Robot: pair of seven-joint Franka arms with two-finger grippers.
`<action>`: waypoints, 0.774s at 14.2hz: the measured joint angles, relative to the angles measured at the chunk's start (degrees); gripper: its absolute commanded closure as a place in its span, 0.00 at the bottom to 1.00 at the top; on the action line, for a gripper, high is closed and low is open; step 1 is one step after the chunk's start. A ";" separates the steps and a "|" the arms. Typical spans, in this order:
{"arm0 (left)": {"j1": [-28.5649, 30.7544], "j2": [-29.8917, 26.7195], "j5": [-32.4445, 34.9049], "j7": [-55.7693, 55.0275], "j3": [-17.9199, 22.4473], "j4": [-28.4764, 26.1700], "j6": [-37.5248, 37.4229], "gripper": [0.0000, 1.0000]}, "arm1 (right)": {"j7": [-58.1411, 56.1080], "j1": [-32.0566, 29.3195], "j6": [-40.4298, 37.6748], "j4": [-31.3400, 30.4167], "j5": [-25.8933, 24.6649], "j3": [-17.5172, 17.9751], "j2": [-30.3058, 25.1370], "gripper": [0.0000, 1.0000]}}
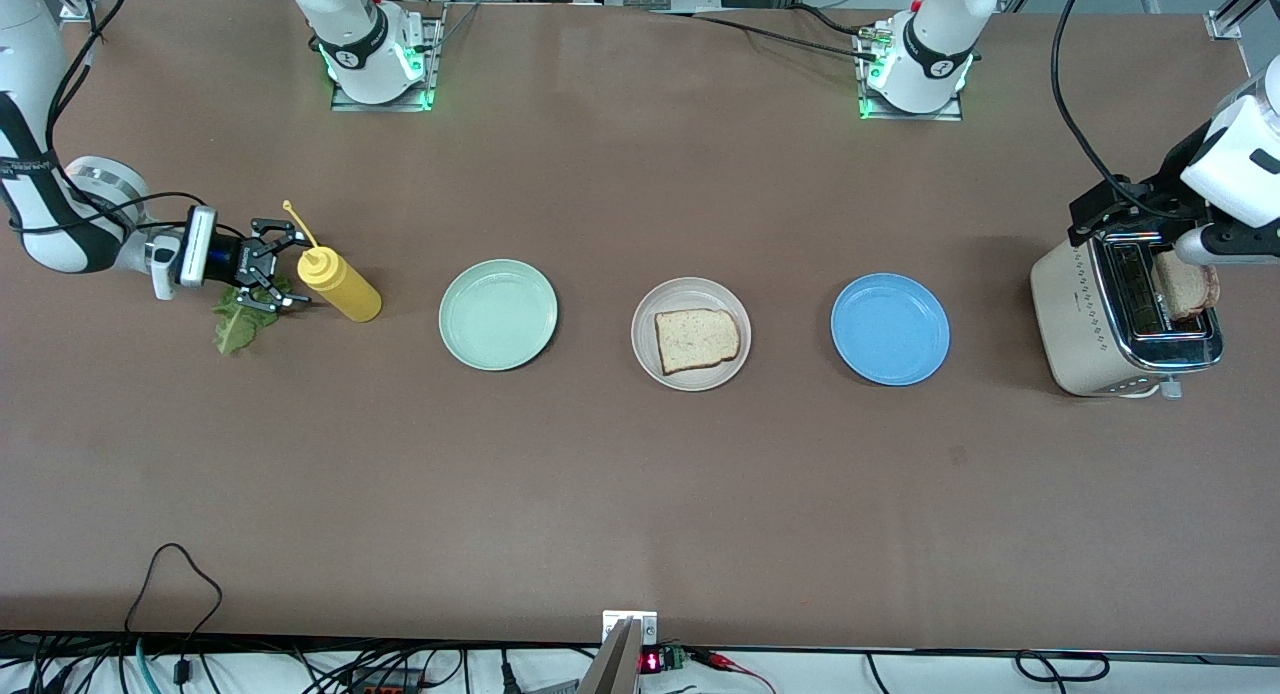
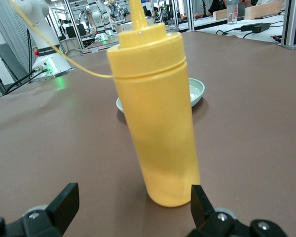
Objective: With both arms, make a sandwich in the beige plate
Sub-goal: 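Open the right gripper, release the bottle and withdraw it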
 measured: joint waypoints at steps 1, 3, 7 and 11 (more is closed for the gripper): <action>0.01 0.00 0.00 0.00 0.00 0.00 0.00 0.00 | -0.18 -0.79 -0.72 0.32 -0.53 -0.63 -0.01 0.00; 0.02 0.00 0.00 0.00 0.02 -0.01 0.00 0.00 | -0.28 -2.09 -2.88 2.17 -1.37 -2.40 -0.15 0.00; 0.03 0.00 0.00 0.00 0.02 -0.02 0.00 0.00 | 5.36 -3.37 -6.39 7.55 -2.18 -3.83 -1.50 0.00; 0.04 0.00 0.00 0.00 0.02 -0.03 0.00 0.00 | 17.99 -3.35 -7.61 11.92 -5.72 -3.79 -4.35 0.00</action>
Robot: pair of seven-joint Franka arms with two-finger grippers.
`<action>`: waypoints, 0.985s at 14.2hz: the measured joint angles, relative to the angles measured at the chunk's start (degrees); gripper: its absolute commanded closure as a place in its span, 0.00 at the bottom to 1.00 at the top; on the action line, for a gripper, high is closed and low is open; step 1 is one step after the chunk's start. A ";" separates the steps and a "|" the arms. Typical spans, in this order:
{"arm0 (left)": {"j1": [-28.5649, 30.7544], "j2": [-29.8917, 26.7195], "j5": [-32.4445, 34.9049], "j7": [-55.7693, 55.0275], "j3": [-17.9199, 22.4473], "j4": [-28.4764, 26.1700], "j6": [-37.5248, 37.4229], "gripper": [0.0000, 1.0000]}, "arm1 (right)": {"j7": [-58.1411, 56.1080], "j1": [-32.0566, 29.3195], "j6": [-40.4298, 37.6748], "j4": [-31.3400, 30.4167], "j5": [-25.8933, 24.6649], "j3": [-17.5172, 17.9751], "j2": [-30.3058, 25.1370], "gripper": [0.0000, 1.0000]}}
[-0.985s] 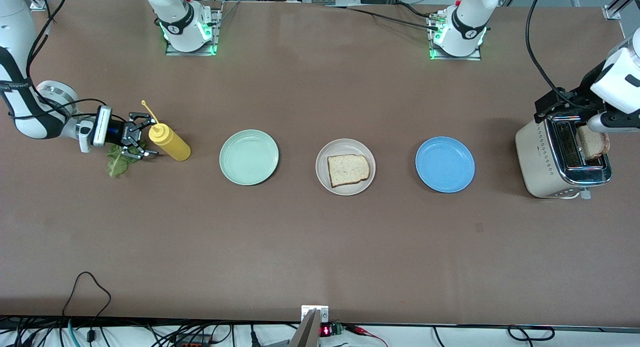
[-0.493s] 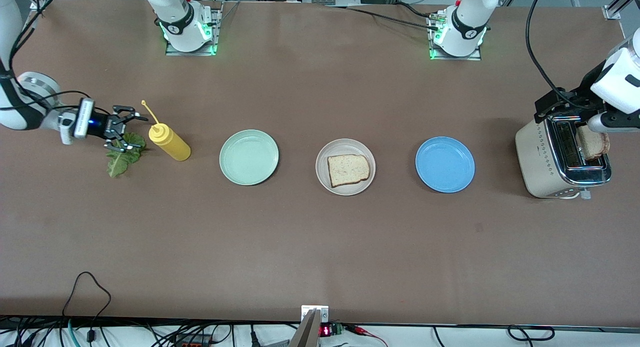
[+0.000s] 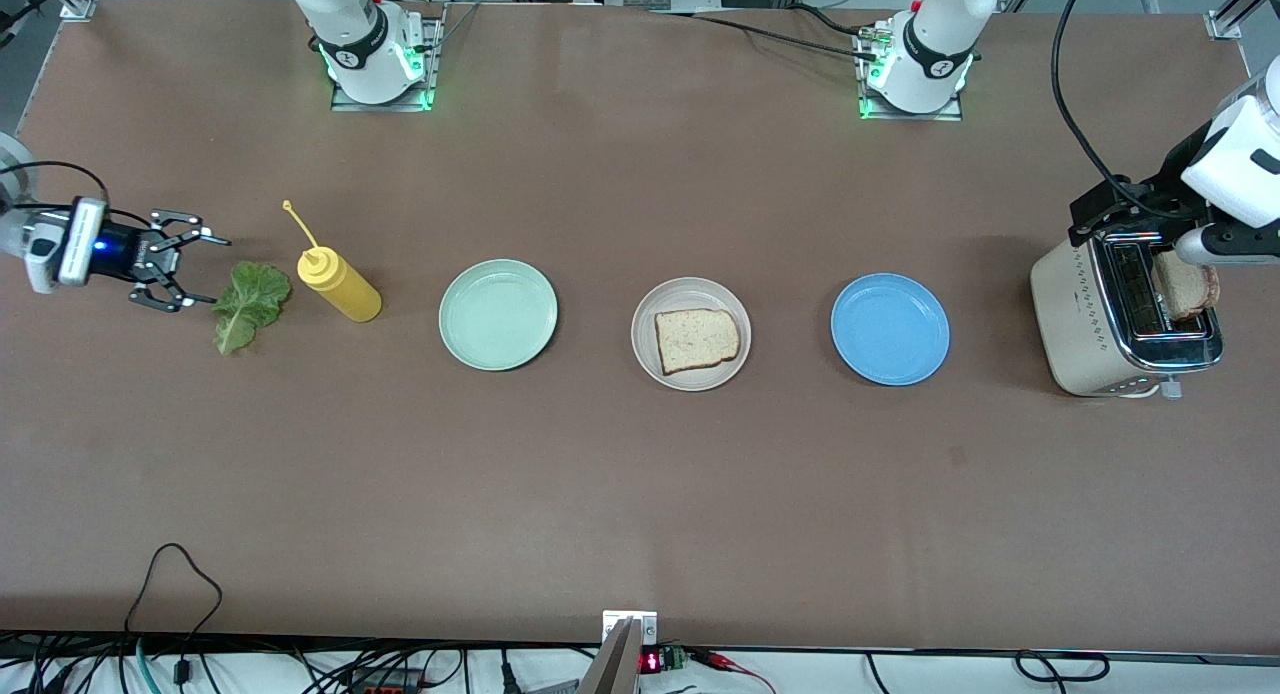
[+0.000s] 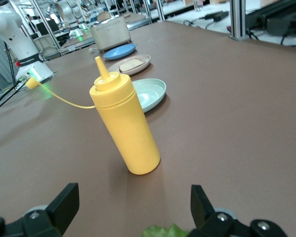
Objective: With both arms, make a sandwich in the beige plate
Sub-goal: 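Open the right gripper, release the bottle and withdraw it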
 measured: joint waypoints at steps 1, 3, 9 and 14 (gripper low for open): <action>0.00 0.00 0.00 0.00 0.00 0.00 0.00 0.00 | 3.65 0.02 -0.10 1.17 -0.98 0.01 -0.80 0.00; 0.11 0.00 0.00 0.00 0.03 -0.02 -0.01 0.00 | 11.12 0.19 -0.75 3.65 -2.63 0.11 -2.44 0.00; 0.46 0.00 0.00 0.00 0.06 -0.06 -0.45 0.00 | 38.24 5.20 -1.38 10.09 -8.69 -0.77 -8.13 0.00; 0.41 0.05 0.00 0.00 -0.02 -0.09 -0.45 0.00 | 59.74 12.52 -3.76 14.74 -15.65 -4.76 -12.82 0.00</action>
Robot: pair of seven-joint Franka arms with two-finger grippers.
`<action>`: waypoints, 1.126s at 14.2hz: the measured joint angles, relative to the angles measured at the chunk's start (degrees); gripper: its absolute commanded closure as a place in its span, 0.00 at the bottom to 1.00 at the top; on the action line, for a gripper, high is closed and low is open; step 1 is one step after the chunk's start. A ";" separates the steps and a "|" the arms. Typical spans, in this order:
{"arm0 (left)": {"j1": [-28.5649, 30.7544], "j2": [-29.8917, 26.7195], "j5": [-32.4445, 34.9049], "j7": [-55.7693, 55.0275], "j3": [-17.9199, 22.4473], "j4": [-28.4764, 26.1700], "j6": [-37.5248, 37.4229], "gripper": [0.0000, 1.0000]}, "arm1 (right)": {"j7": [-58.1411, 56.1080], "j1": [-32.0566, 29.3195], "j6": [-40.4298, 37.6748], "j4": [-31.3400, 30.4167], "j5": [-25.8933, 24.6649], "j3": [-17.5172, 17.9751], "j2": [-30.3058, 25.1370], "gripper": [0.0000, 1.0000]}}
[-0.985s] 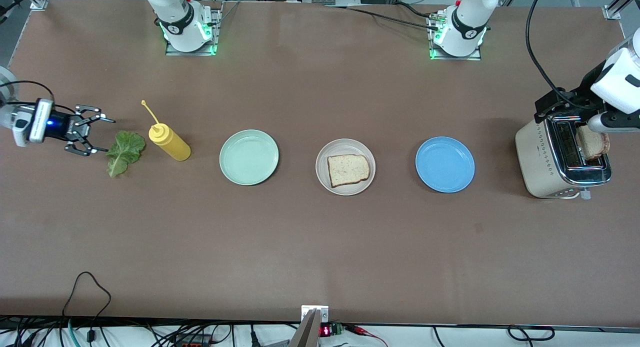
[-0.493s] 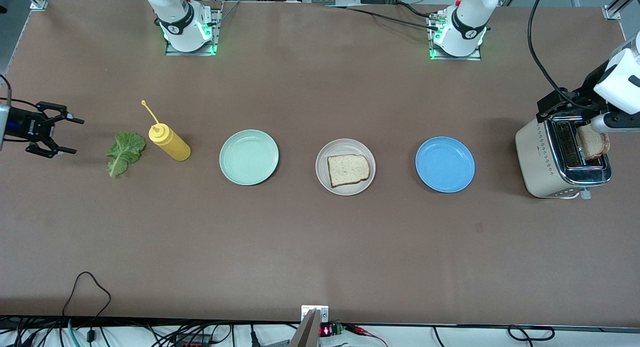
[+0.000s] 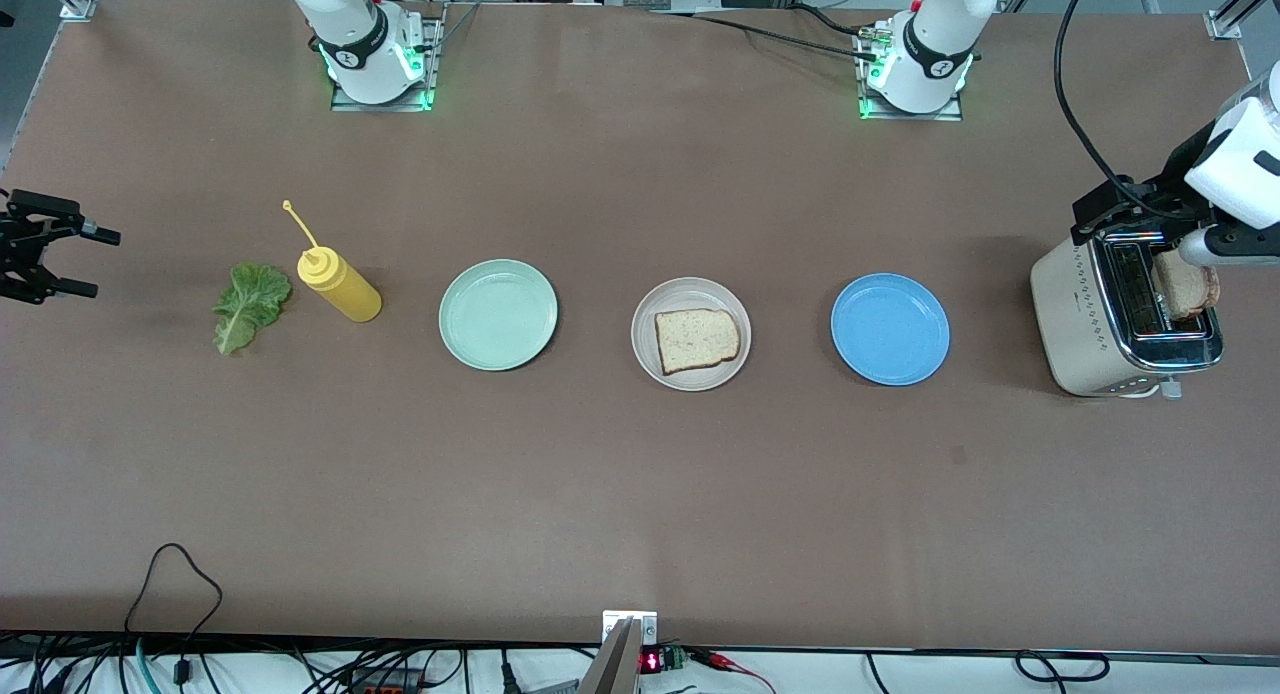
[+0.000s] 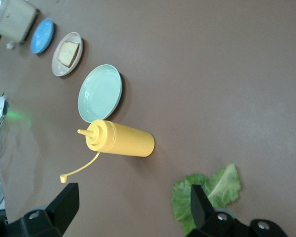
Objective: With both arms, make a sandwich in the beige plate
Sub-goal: 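Open the right gripper, release the bottle and withdraw it, then reach the right gripper down to the lettuce leaf and grasp it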
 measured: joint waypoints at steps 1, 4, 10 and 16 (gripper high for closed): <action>0.00 0.01 0.00 0.00 0.00 0.00 0.00 0.00 | 6.34 1.12 -0.03 0.45 -1.72 -0.07 -0.76 0.00; 0.00 0.04 0.00 0.00 0.00 0.00 0.00 0.00 | 23.48 4.59 0.08 0.82 -6.50 -0.06 -2.31 0.00; 0.05 0.10 0.00 0.00 0.00 -0.20 -0.54 0.00 | 42.82 7.85 4.71 0.78 -21.25 4.51 -2.34 0.00; 0.05 0.12 0.00 0.00 0.02 -0.33 -0.94 0.00 | 55.20 8.19 12.16 -1.65 -29.67 6.67 1.97 0.00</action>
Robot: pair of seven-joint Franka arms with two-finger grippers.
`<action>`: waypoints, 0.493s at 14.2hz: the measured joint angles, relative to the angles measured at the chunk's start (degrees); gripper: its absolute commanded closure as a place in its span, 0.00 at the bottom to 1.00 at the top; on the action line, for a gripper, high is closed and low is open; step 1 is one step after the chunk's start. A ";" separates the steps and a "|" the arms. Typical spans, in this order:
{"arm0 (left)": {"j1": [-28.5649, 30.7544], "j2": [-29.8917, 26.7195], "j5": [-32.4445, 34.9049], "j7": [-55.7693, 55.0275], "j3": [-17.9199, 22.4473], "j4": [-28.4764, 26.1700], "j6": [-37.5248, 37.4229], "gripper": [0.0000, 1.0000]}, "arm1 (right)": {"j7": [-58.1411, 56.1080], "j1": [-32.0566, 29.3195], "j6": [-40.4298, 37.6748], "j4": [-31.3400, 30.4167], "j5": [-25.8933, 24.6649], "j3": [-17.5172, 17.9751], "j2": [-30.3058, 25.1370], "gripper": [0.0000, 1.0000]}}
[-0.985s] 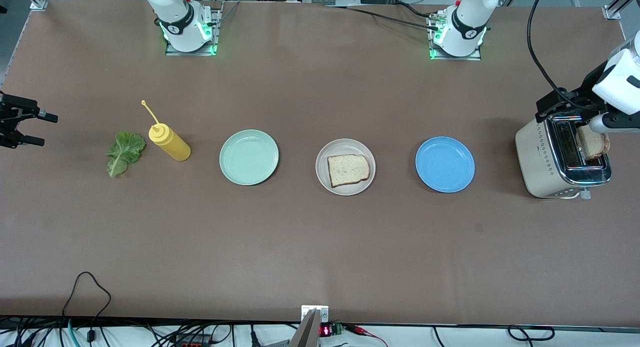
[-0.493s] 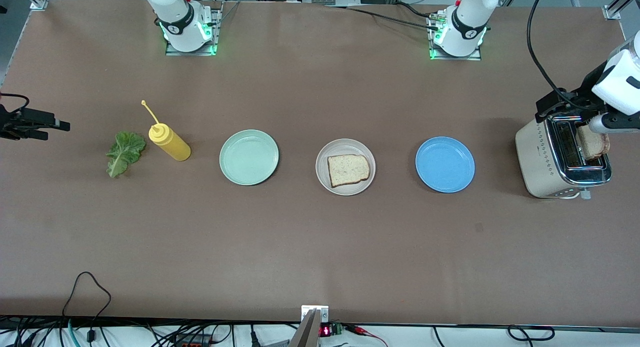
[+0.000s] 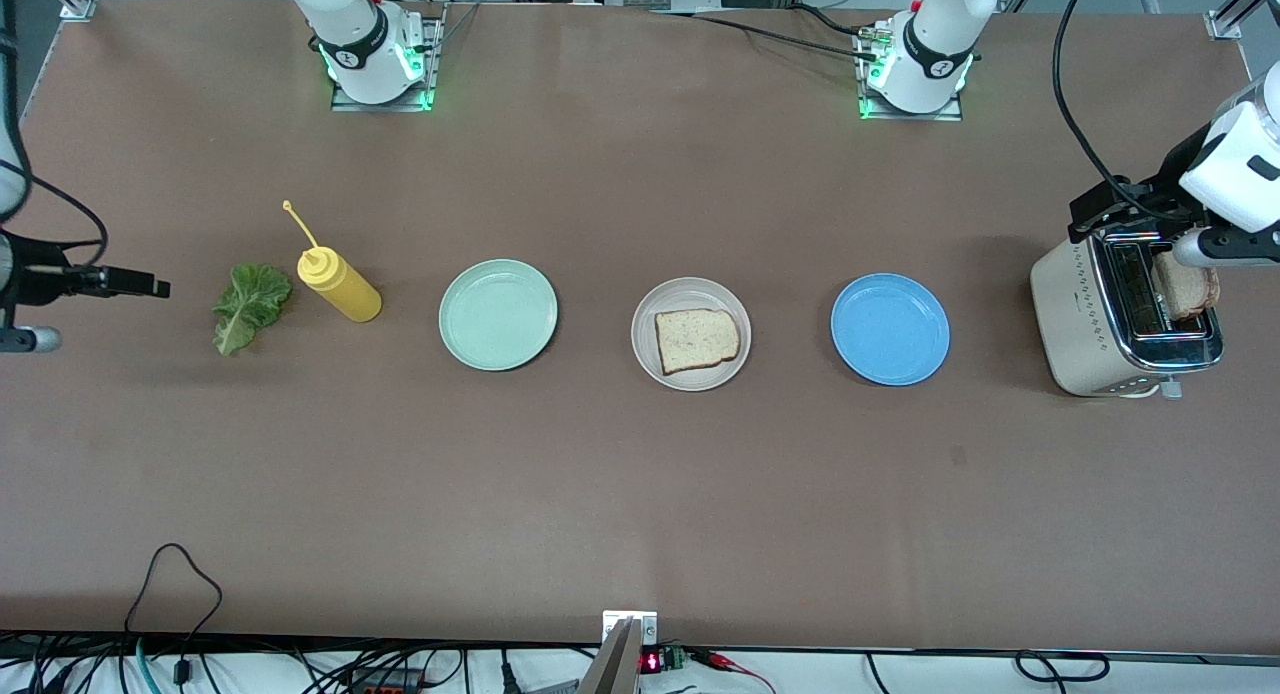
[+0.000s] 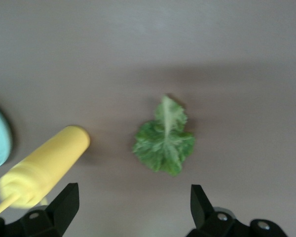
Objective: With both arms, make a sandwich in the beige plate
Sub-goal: 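Reach the right gripper down to the lettuce leaf and grasp it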
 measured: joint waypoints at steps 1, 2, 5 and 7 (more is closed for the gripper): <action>0.00 0.00 0.00 0.00 0.00 -0.02 -0.02 0.00 | 3.18 0.14 1.31 -0.98 -2.01 0.04 0.67 0.00; 0.00 0.01 0.00 0.00 0.01 -0.03 -0.03 0.00 | 6.05 0.40 2.74 -2.03 -3.78 0.16 1.09 0.00; 0.05 0.01 0.00 0.00 0.03 -0.04 -0.06 0.00 | 10.85 0.88 8.25 -6.11 -5.71 0.30 2.15 0.00; 0.14 0.01 0.00 0.00 0.04 -0.08 -0.07 0.00 | 13.30 0.88 13.02 -9.46 -5.82 0.29 3.03 0.00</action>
